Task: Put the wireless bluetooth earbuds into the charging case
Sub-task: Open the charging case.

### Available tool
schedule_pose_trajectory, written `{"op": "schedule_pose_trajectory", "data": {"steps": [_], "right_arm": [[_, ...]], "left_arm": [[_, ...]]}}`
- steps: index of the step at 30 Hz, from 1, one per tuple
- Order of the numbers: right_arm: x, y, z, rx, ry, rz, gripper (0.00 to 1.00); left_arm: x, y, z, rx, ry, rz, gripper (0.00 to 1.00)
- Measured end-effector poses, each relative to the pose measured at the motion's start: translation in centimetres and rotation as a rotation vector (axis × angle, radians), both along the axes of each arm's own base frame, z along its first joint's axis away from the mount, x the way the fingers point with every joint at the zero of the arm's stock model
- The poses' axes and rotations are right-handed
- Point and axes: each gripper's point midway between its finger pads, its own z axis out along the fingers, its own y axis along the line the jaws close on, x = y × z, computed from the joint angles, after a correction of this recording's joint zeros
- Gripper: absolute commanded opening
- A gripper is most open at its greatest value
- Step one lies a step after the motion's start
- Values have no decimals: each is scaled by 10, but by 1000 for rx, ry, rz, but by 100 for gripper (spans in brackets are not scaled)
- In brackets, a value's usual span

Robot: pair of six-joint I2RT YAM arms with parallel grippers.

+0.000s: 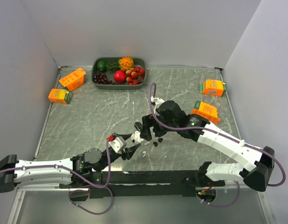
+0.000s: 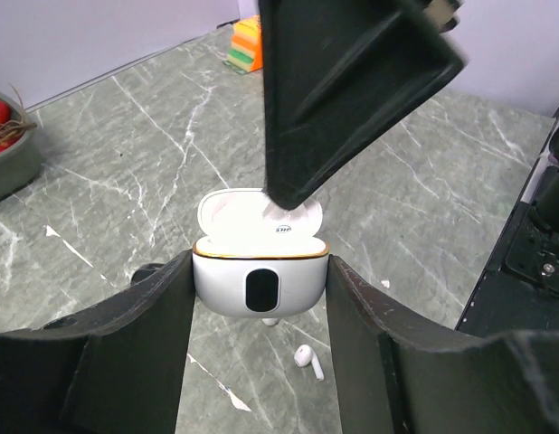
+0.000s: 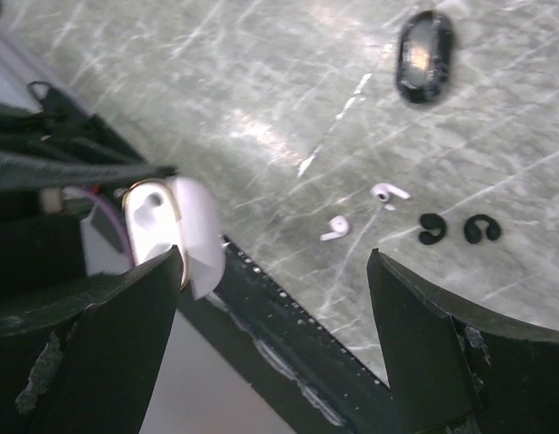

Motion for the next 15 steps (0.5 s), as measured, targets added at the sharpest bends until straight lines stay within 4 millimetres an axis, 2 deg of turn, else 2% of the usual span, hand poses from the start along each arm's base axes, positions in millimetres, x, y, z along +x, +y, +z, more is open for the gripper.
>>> {"op": "schedule_pose_trajectory", "data": {"steps": [4, 8, 11, 15], "right_arm": [[-5, 6, 10, 49, -1, 34, 89], [-10, 15, 9, 72, 26, 75, 84], [-13, 23, 7, 90, 53, 105, 77], [-16, 32, 8, 120, 80, 128, 60]], "left_arm": [[0, 1, 3, -9, -2, 3, 1], [0, 1, 5, -22, -4, 5, 1], [0, 0, 7, -29, -6, 4, 1], [0, 0, 7, -29, -6, 3, 1]]}}
